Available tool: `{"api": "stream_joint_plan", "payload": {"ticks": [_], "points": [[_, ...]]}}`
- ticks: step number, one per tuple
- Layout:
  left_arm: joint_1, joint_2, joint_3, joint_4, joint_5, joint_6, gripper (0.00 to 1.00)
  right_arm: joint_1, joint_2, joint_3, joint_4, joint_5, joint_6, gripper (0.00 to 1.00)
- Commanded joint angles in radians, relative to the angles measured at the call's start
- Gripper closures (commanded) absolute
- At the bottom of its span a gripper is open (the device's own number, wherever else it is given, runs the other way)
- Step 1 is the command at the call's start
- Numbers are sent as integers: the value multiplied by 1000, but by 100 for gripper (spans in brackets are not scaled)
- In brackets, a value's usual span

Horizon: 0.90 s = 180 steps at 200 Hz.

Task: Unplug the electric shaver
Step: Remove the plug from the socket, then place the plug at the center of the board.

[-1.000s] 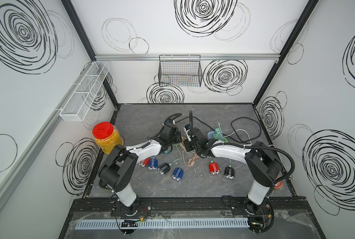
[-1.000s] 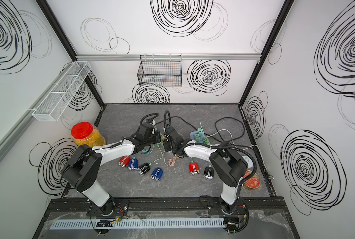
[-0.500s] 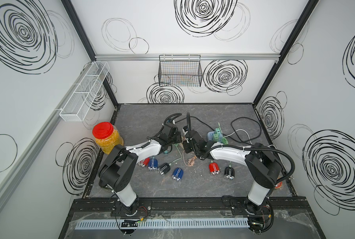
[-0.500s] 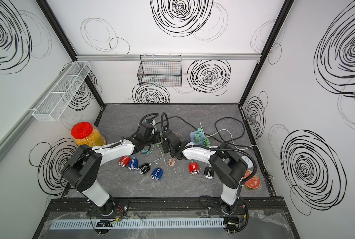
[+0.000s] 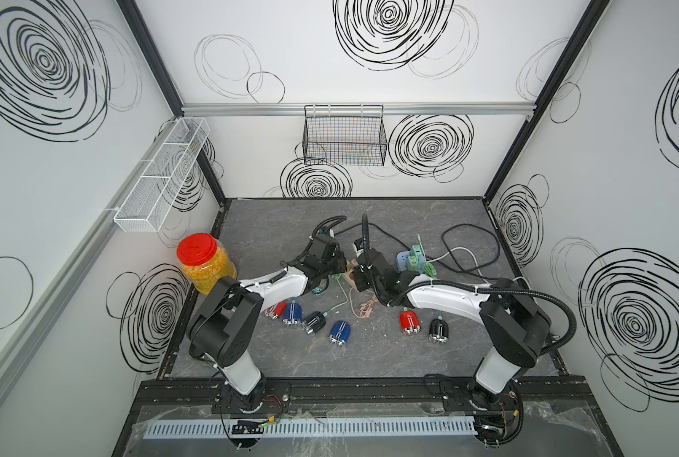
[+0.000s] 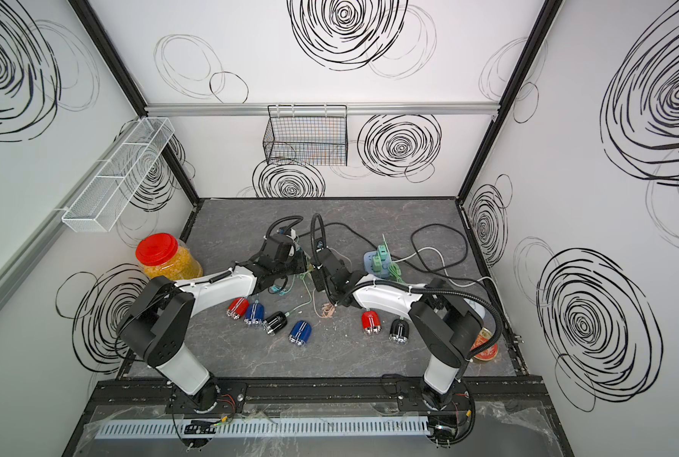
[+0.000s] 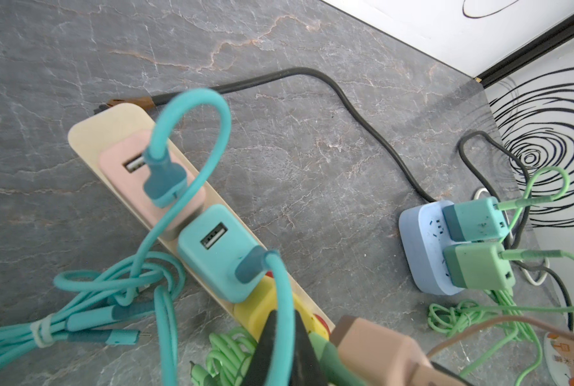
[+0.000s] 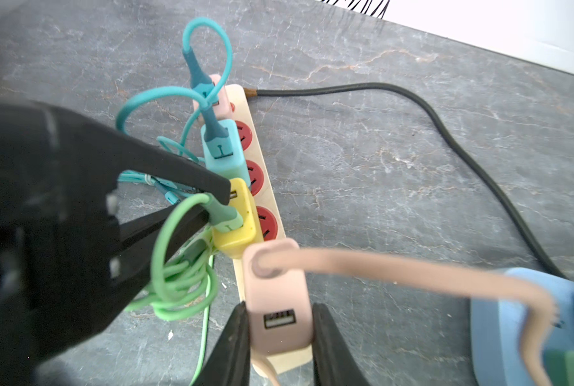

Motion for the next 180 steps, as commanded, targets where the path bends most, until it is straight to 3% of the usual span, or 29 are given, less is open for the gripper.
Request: {"api": "stream_joint_plan", "payload": {"ticks": [1,40,70,129,180], "points": [[7,-47,4,0,16,-8,85,1,-55,-9,-41,29,48,88],[11,-100,11,-17,5,-10,67,-8,-82,-17,-107,19,138,87],[13,-131,12,-32,-3,-9,60,-28,-96,-30,-148,13,229,87],[17,-217,-35,-45,-12,-8,58,-51,-111,-91,-175,6,327,87],[17,-278,-81,-49,-12,-2,56,-90,-127,-152,-138,-99,389,88]]}}
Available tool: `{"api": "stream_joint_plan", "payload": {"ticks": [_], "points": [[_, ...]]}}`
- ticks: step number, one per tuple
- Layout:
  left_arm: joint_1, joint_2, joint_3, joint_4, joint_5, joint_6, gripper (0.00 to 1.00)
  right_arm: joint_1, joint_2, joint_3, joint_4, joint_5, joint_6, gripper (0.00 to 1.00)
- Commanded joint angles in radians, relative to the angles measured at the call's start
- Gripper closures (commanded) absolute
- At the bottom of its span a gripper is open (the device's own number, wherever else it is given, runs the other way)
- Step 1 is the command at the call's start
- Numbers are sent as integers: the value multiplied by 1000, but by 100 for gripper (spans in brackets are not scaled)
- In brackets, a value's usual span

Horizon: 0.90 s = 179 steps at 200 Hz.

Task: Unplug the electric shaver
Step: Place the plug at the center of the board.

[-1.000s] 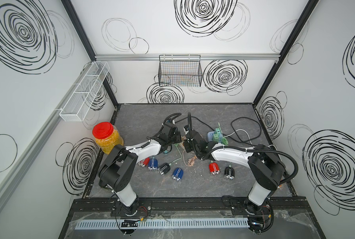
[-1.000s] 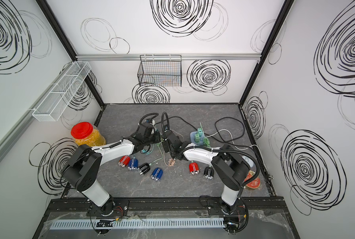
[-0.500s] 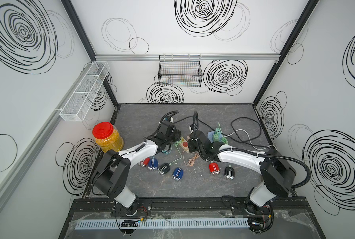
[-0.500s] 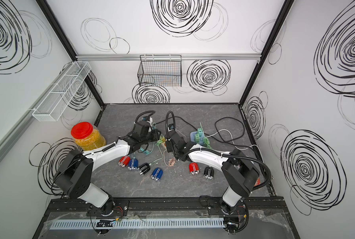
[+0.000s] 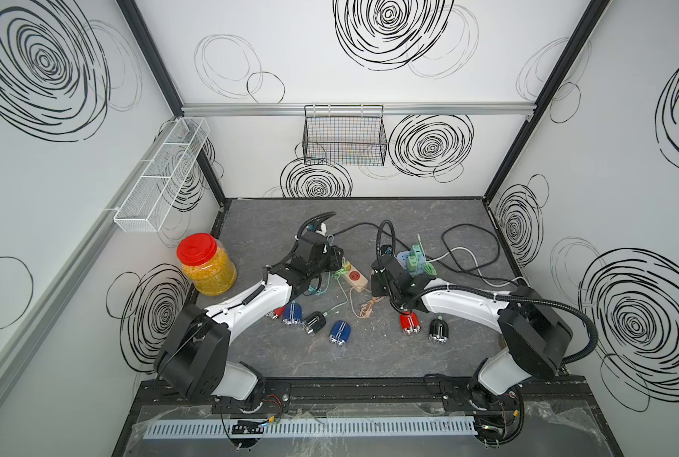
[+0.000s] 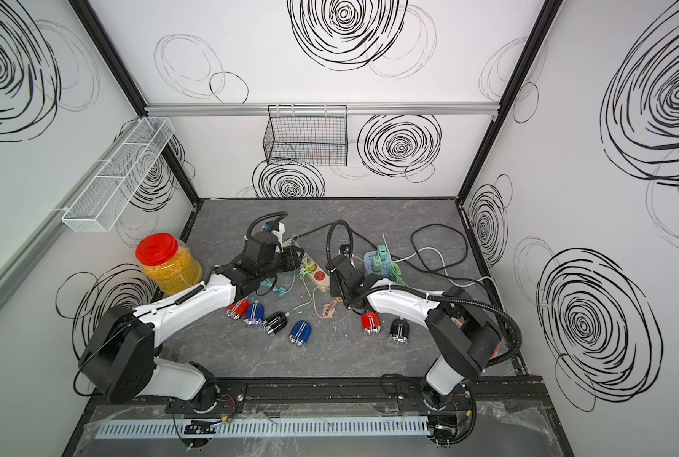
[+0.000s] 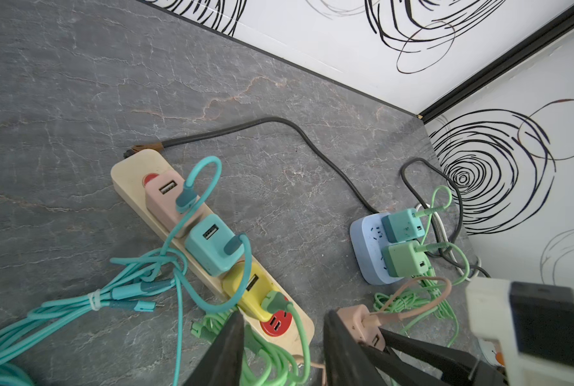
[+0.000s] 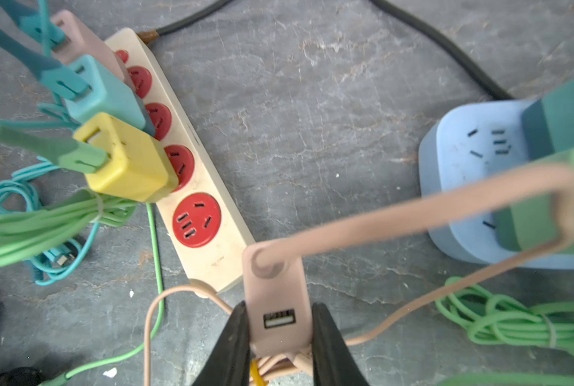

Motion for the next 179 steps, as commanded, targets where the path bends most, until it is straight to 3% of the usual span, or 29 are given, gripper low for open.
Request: {"api": "stream_joint_plan", "payload": {"ticks": [1,142,179], "points": [[11,-34,-24,9,-12,5,56,-16,-36,-22,11,-55,59,88],[49,-90,-91,35,12,8,54,-10,-162,-194,61,-319,184,89],[49,-85,-91,39,16,8,54,-86,-150,-231,127,-414,192,88]]}}
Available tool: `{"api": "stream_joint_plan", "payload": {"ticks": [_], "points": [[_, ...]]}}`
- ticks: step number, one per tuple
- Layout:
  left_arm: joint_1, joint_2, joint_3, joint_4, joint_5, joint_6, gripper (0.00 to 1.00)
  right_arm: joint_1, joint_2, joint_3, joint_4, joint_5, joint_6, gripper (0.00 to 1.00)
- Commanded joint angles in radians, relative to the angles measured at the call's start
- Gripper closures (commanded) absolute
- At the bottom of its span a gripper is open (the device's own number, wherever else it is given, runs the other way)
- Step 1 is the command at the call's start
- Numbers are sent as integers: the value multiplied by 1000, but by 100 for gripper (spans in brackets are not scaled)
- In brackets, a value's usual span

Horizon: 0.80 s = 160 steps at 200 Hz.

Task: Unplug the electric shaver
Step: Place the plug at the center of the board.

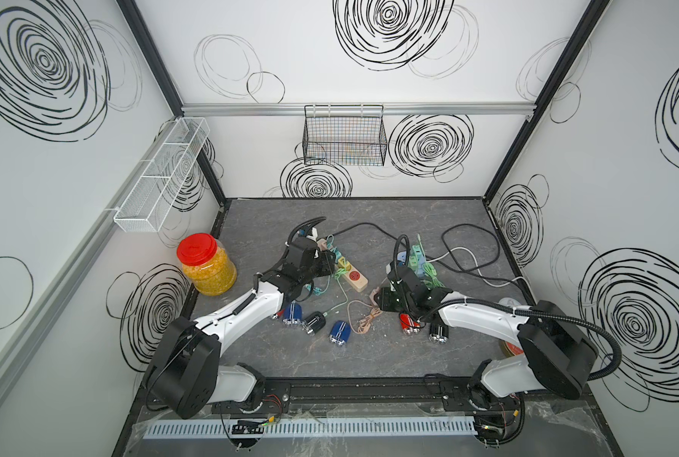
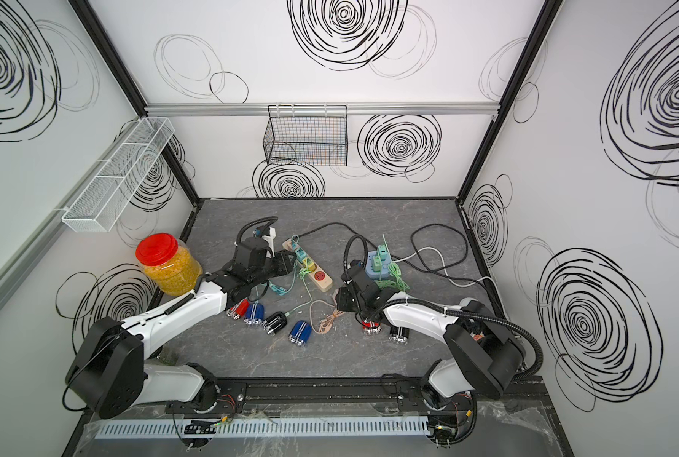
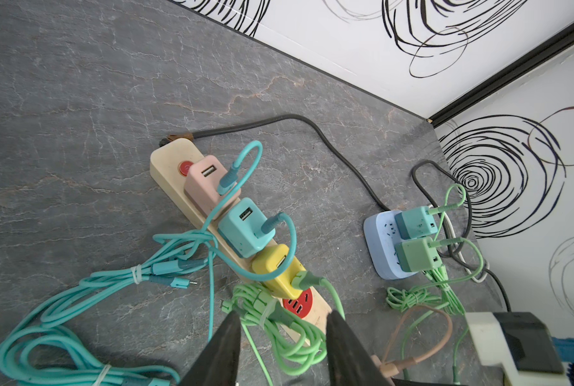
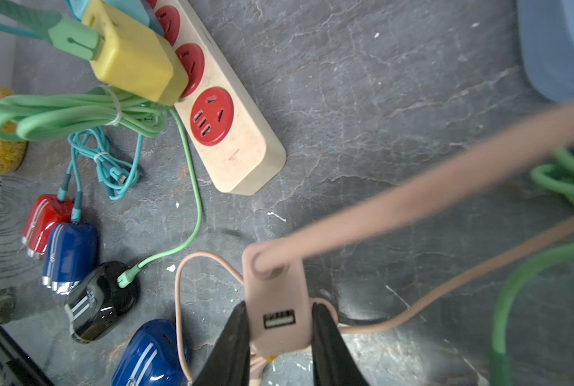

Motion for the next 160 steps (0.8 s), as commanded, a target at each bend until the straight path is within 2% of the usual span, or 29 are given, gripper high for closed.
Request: {"api": "stream_joint_plan", "payload": {"ticks": [1,31,60,93,124,145,160], "points": [[8,-14,-11,39,8,8,54,-52,-2,-32,53,-93,31,89],[9,-20,-13,37,8,9,53,-102,28,-39,104,-133,33,88],[9,-26,-22,38,10,9,53,-144,100,-40,185,-228,52,86],[13,-44,-39,32,5,15,53,-152,171,-40,238,-293,75,87],[25,-64,-53,28,3,18,52,-160,184,-60,224,-272,81,86],[30,-67,-57,27,4,20,52,-171,178,-76,216,-260,77,77],[30,-64,-57,28,6,20,52,-172,182,-69,205,-258,70,75]]}}
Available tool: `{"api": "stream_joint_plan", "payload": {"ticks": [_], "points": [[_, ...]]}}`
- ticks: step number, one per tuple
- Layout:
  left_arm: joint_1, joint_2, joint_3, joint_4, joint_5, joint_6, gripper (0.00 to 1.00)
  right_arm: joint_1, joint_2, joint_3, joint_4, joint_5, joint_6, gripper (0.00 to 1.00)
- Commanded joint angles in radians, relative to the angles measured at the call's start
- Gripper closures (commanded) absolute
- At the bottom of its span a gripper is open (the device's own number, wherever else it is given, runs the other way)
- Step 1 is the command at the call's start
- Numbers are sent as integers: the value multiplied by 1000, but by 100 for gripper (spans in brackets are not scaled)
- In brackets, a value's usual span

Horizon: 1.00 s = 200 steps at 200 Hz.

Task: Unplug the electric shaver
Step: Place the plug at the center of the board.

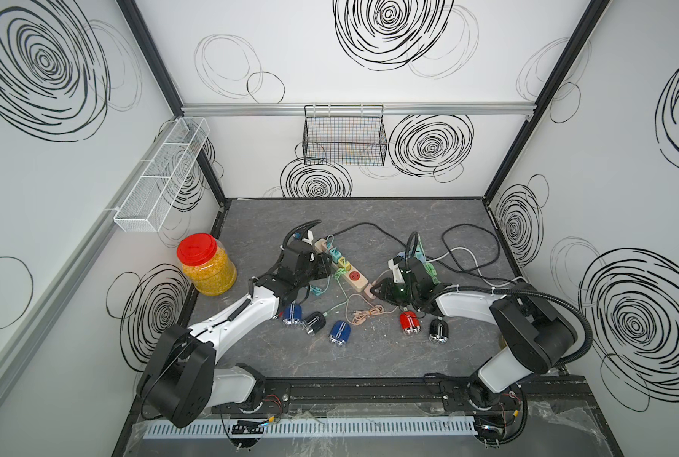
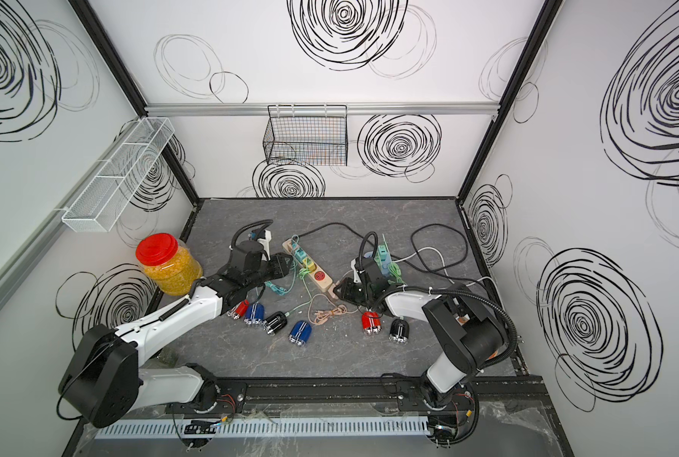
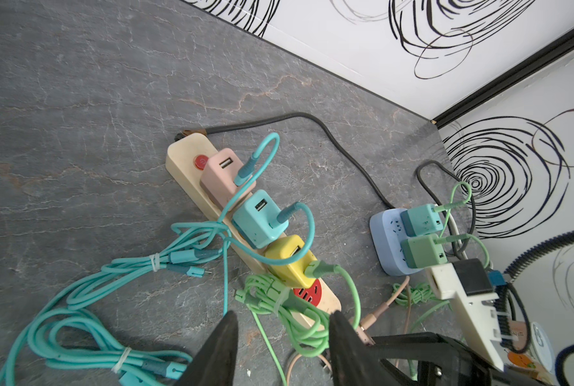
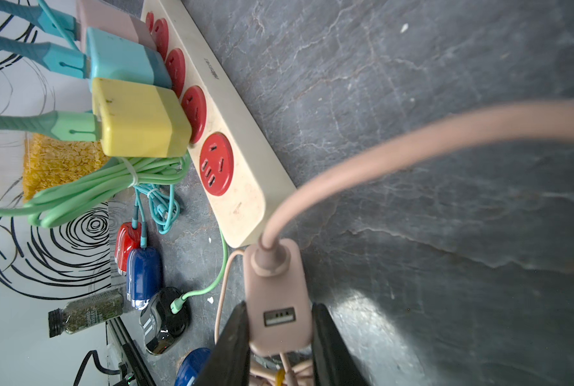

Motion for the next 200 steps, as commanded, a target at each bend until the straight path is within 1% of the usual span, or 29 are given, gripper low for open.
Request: {"api": "stream_joint_plan", "payload": {"ticks": [1,40,57,110,131,152,200], "points": [[8,-14,-10,28,1,15,52,-7,24,-30,-86,28,2,75],[8,-15,-6,30,5,13,51,-7,22,-19,-118,43,-10,66],[9,-17,-6,29,4,13,51,-8,16,-18,-127,45,-12,61],[10,-19,-8,28,4,15,51,-10,-19,-5,-161,52,-26,59],[10,-21,-5,22,1,21,50,-8,-63,16,-211,72,-43,55],[11,-19,-1,16,-8,28,50,-8,-119,40,-268,91,-60,53],[13,-16,12,6,-13,36,50,13,-206,112,-356,132,-93,53]]}}
